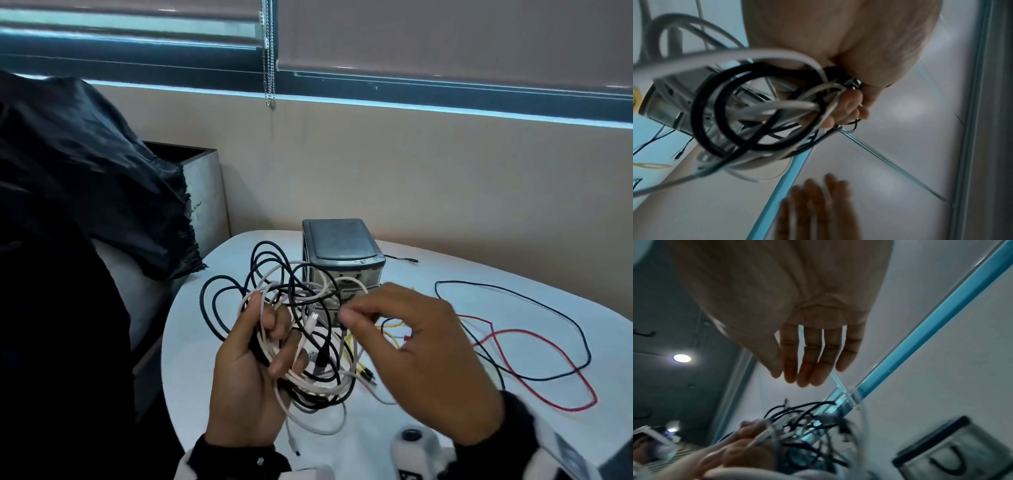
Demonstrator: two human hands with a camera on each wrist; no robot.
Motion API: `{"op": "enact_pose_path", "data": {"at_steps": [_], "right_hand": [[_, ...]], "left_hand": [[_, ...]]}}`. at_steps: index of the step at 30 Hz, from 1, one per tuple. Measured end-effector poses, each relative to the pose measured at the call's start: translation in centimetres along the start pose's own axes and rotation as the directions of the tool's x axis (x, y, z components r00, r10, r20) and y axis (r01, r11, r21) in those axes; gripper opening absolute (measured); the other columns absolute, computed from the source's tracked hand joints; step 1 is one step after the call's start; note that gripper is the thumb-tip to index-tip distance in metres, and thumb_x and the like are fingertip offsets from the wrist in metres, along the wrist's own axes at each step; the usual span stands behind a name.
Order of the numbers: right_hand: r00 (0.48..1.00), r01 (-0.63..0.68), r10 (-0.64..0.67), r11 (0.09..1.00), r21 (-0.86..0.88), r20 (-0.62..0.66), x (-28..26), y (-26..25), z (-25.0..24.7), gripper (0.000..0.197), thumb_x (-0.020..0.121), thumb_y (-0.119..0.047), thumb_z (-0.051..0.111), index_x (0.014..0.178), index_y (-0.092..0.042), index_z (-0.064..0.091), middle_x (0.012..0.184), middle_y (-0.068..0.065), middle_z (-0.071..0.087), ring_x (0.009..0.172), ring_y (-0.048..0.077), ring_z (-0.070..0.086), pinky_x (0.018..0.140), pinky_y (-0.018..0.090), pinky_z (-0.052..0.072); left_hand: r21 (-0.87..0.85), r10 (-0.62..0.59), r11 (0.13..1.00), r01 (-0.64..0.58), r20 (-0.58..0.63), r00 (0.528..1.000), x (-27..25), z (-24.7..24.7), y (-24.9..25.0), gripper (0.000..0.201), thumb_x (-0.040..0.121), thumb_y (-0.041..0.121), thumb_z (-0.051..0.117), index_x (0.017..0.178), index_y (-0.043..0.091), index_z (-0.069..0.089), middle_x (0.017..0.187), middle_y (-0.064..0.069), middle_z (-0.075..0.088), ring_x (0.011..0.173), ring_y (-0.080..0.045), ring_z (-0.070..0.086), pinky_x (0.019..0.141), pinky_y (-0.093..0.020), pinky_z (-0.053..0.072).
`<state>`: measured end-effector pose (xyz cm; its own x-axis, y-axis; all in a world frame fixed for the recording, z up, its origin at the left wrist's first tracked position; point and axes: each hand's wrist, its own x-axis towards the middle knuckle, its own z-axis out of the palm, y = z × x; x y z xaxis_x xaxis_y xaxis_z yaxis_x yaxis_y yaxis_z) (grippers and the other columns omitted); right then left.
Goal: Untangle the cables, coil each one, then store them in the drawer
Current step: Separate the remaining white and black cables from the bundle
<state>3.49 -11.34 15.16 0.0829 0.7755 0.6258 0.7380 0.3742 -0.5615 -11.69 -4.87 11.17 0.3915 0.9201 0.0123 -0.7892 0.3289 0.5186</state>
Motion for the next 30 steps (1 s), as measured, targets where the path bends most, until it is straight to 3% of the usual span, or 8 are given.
{"op": "enact_pose_path", "data": {"at_steps": [2, 6, 10, 18, 22, 25, 27, 30], "right_hand": [[0.992, 0.122, -0.121, 0.993, -0.012, 0.04, 0.7, -1.1, 1.2, 0.008, 0.089, -0.025, 0.065, 0.089, -0.024, 0.074, 0.08, -0.014, 0.066, 0.075, 0.003, 0.06, 0.07, 0.021, 0.048], [0.967, 0.25, -0.213, 0.901, -0.355, 0.141, 1.7, -1.4, 2.4, 0.018, 0.087, -0.027, 0.053, 0.092, -0.028, 0.07, 0.078, -0.009, 0.062, 0.073, 0.014, 0.059, 0.057, 0.034, 0.05], [0.94, 0.336, -0.266, 0.821, -0.462, 0.212, 1.9, -0.7, 2.0, 0.021, 0.085, -0.033, 0.047, 0.074, -0.024, 0.063, 0.069, -0.009, 0.056, 0.064, 0.017, 0.056, 0.046, 0.03, 0.04], [0.965, 0.263, -0.259, 0.948, -0.181, 0.046, -0.1, 0.5, 2.6, 0.012, 0.084, -0.008, 0.059, 0.09, -0.014, 0.068, 0.07, -0.005, 0.062, 0.061, 0.016, 0.056, 0.05, 0.036, 0.047], [0.878, 0.472, -0.477, 0.853, -0.225, 0.033, -0.8, -0.4, 2.6, 0.021, 0.094, -0.005, 0.051, 0.108, -0.001, 0.066, 0.102, 0.011, 0.072, 0.097, 0.026, 0.069, 0.067, 0.038, 0.057], [0.778, 0.601, -0.628, 0.755, -0.263, -0.025, -1.1, -1.6, 2.0, 0.014, 0.091, -0.002, 0.06, 0.094, 0.003, 0.073, 0.092, 0.015, 0.072, 0.094, 0.028, 0.069, 0.073, 0.038, 0.056], [0.814, 0.545, -0.575, 0.805, -0.234, -0.083, -0.8, -1.7, 1.9, 0.006, 0.086, -0.006, 0.069, 0.089, -0.006, 0.073, 0.083, 0.006, 0.07, 0.079, 0.021, 0.065, 0.068, 0.033, 0.053], [0.981, 0.094, -0.088, 0.995, 0.029, -0.174, 0.5, -0.6, 1.8, 0.008, 0.089, -0.028, 0.066, 0.084, -0.023, 0.066, 0.065, -0.011, 0.062, 0.057, 0.006, 0.055, 0.055, 0.021, 0.045]], "left_hand": [[0.071, -0.017, 0.997, 0.017, -0.001, 1.0, -0.2, 0.1, -0.4, 0.036, 0.092, 0.035, 0.049, 0.061, 0.015, 0.047, 0.058, 0.001, 0.037, 0.032, -0.008, 0.026, 0.038, -0.023, 0.034], [0.354, 0.038, 0.935, -0.024, -0.032, 0.999, -0.7, 0.0, -1.3, 0.04, 0.083, 0.044, 0.06, 0.058, 0.013, 0.055, 0.051, -0.007, 0.038, 0.035, -0.013, 0.029, 0.04, -0.019, 0.029], [0.558, 0.039, 0.83, -0.001, -0.056, 0.998, -1.1, 0.2, -1.4, 0.037, 0.075, 0.049, 0.063, 0.057, 0.017, 0.062, 0.052, -0.011, 0.045, 0.042, -0.018, 0.036, 0.044, -0.024, 0.025], [0.669, 0.053, 0.739, 0.083, -0.179, 0.982, -0.5, 0.9, -2.1, 0.056, 0.099, 0.038, 0.051, 0.046, 0.019, 0.055, 0.049, -0.008, 0.038, 0.035, -0.016, 0.028, 0.044, -0.025, 0.023], [0.727, 0.009, 0.68, 0.092, -0.134, 0.991, -0.3, 0.4, -2.0, 0.047, 0.101, 0.031, 0.054, 0.057, 0.013, 0.053, 0.045, -0.002, 0.044, 0.039, -0.016, 0.038, 0.042, -0.022, 0.031], [0.68, -0.037, 0.727, 0.095, -0.099, 0.994, -0.3, -0.3, -1.7, 0.049, 0.099, 0.032, 0.054, 0.052, 0.02, 0.064, 0.052, 0.005, 0.058, 0.051, -0.012, 0.052, 0.059, -0.026, 0.045], [0.68, -0.034, 0.727, 0.096, -0.104, 0.994, -0.4, -0.4, -1.9, 0.046, 0.092, 0.037, 0.06, 0.049, 0.021, 0.061, 0.053, -0.007, 0.052, 0.047, -0.018, 0.047, 0.053, -0.026, 0.041], [0.665, -0.046, 0.728, 0.163, -0.19, 0.981, -0.2, -0.4, -2.6, 0.055, 0.096, 0.043, 0.056, 0.048, 0.017, 0.056, 0.048, -0.006, 0.035, 0.033, -0.016, 0.028, 0.041, -0.021, 0.029]]}}
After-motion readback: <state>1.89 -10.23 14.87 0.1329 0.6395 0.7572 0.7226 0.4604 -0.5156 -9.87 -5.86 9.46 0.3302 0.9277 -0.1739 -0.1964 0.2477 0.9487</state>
